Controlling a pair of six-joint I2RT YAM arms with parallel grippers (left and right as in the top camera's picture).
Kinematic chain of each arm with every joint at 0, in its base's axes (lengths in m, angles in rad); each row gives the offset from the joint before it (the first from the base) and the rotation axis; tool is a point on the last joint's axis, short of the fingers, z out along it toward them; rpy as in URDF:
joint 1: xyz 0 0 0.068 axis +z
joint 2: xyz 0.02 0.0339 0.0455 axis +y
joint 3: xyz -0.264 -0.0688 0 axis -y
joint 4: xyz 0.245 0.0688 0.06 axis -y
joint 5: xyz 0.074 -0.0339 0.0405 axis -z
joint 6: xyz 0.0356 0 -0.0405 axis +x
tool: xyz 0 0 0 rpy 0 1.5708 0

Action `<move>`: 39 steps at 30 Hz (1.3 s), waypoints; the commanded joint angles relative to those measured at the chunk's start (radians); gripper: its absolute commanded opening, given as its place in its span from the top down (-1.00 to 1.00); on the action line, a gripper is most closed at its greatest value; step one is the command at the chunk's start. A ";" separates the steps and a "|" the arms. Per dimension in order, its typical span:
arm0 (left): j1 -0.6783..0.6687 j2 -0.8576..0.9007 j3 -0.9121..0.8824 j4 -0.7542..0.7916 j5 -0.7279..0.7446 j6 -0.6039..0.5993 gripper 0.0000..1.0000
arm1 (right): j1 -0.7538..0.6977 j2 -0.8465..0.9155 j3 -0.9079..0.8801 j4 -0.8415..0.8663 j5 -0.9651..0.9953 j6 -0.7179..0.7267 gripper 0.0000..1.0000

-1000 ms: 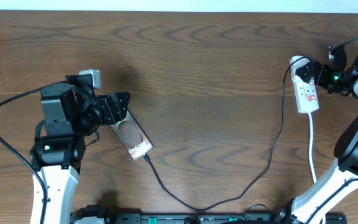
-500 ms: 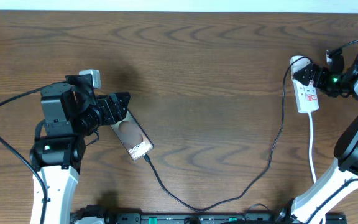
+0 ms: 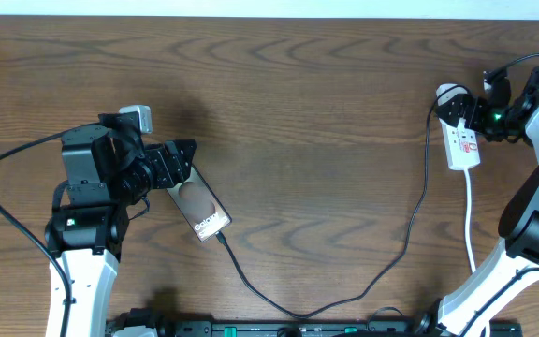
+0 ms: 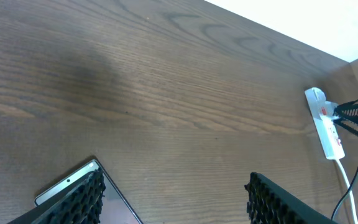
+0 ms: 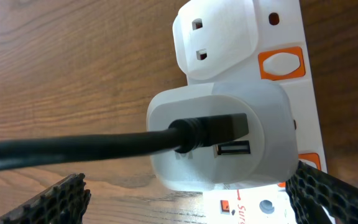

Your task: Plug charger to phone and switch on socket

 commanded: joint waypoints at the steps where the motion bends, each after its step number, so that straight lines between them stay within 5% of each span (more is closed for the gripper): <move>1: -0.002 0.004 -0.016 -0.002 -0.013 -0.008 -0.43 | 0.032 -0.026 0.016 0.005 -0.035 0.002 -0.98; 39: -0.002 0.004 -0.016 -0.003 -0.013 -0.008 -0.43 | 0.038 -0.026 -0.067 0.027 -0.013 0.021 -0.99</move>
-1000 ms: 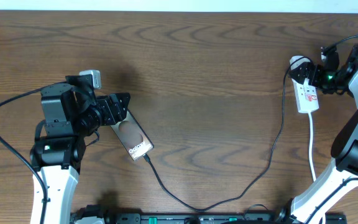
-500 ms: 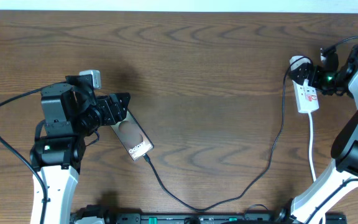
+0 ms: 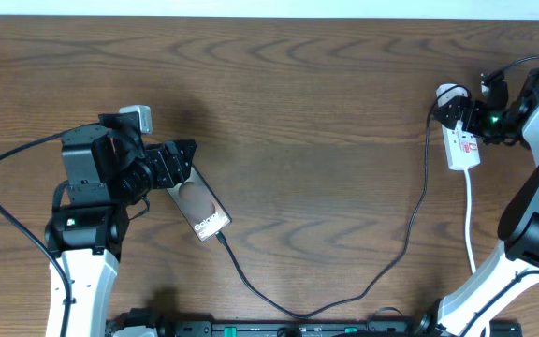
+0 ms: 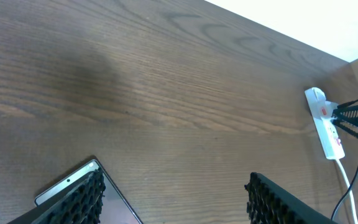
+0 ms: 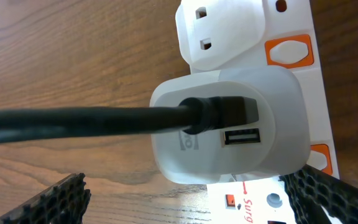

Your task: Plug charger to phone and switch on socket

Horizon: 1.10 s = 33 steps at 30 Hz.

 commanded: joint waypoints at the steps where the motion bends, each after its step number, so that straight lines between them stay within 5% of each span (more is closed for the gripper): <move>1: -0.002 0.004 -0.016 -0.005 -0.013 -0.008 -0.43 | 0.030 -0.005 -0.023 -0.001 -0.021 0.011 -0.99; 33: -0.002 0.004 -0.016 -0.006 -0.013 -0.008 -0.43 | 0.012 -0.006 -0.010 0.107 0.057 0.008 -0.98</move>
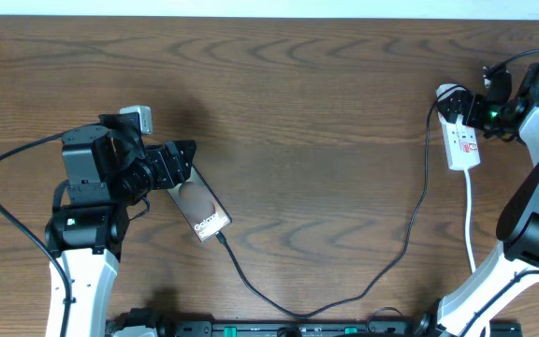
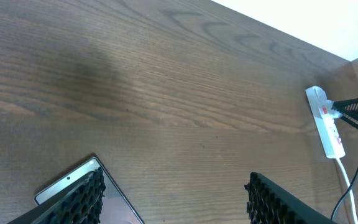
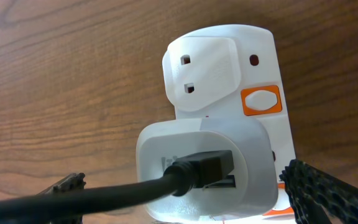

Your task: Plug charger to phone and switch on socket

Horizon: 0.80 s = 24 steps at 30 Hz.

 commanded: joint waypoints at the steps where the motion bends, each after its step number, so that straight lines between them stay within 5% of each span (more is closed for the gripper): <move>1: -0.002 0.002 -0.016 0.000 -0.014 -0.008 -0.43 | 0.002 -0.001 -0.002 -0.014 -0.003 0.000 -0.98; 24: -0.002 0.002 -0.016 -0.003 -0.013 -0.008 -0.43 | 0.013 0.000 -0.003 -0.074 -0.007 0.016 -0.98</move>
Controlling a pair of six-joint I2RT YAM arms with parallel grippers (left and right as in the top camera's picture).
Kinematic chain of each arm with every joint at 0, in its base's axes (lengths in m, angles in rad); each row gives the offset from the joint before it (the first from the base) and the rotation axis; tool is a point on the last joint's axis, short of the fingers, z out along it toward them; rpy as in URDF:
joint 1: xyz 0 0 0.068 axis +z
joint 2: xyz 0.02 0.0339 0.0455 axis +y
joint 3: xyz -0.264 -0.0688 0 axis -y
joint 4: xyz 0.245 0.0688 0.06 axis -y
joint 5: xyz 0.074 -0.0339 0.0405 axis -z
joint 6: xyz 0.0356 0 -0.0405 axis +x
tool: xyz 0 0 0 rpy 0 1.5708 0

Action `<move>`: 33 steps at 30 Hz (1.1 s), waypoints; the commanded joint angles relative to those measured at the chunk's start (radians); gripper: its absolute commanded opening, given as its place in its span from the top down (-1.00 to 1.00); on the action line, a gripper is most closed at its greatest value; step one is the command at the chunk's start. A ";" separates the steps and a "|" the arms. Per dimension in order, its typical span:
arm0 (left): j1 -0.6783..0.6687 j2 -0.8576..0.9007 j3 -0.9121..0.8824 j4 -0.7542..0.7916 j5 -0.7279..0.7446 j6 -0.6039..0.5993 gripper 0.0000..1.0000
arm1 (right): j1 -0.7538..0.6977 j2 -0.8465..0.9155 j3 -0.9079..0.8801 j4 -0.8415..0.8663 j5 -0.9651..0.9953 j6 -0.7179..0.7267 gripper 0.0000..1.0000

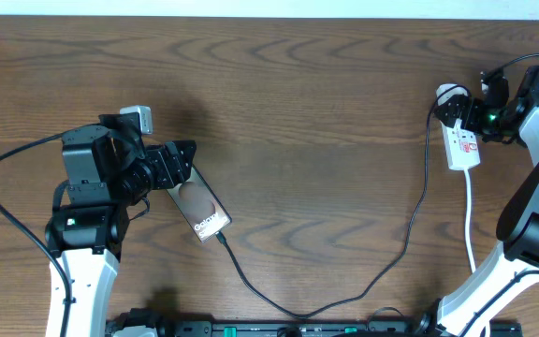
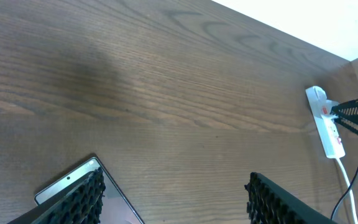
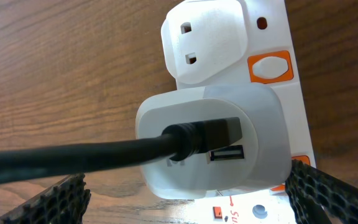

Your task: Plug charger to phone and switch on socket

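Note:
The phone (image 1: 202, 210) lies on the table at the left, with the black cable (image 1: 410, 239) plugged into its lower end. My left gripper (image 1: 178, 161) is open at the phone's top end. In the left wrist view one finger (image 2: 73, 199) lies over the phone (image 2: 67, 180). The white power strip (image 1: 463, 148) lies at the far right. My right gripper (image 3: 191, 205) is open and straddles the white charger adapter (image 3: 213, 140) plugged into the strip. An orange switch (image 3: 269, 67) shows beside an empty socket.
The cable loops across the wooden table (image 1: 298, 112) toward the front edge. The strip's white lead (image 1: 471, 229) runs down beside my right arm. A small grey block (image 1: 137, 118) sits behind the left arm.
My right gripper has come nearer over the adapter, which now sits higher and larger in the right wrist view. The left arm and phone have not moved.
The phone lay with the cable plugged in and my left gripper open over it at every moment. My right gripper was open around the adapter, then shifted slightly, then was farther back toward the strip's end, and is now close over the adapter again.

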 commanded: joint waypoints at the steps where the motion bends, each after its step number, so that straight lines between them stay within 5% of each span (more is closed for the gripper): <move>1: -0.002 0.002 -0.016 -0.002 -0.013 -0.008 -0.43 | 0.016 0.000 -0.003 -0.005 -0.007 0.011 -0.99; 33: -0.002 0.002 -0.016 -0.017 -0.013 -0.008 -0.43 | 0.055 0.001 -0.120 0.067 -0.021 0.056 -0.98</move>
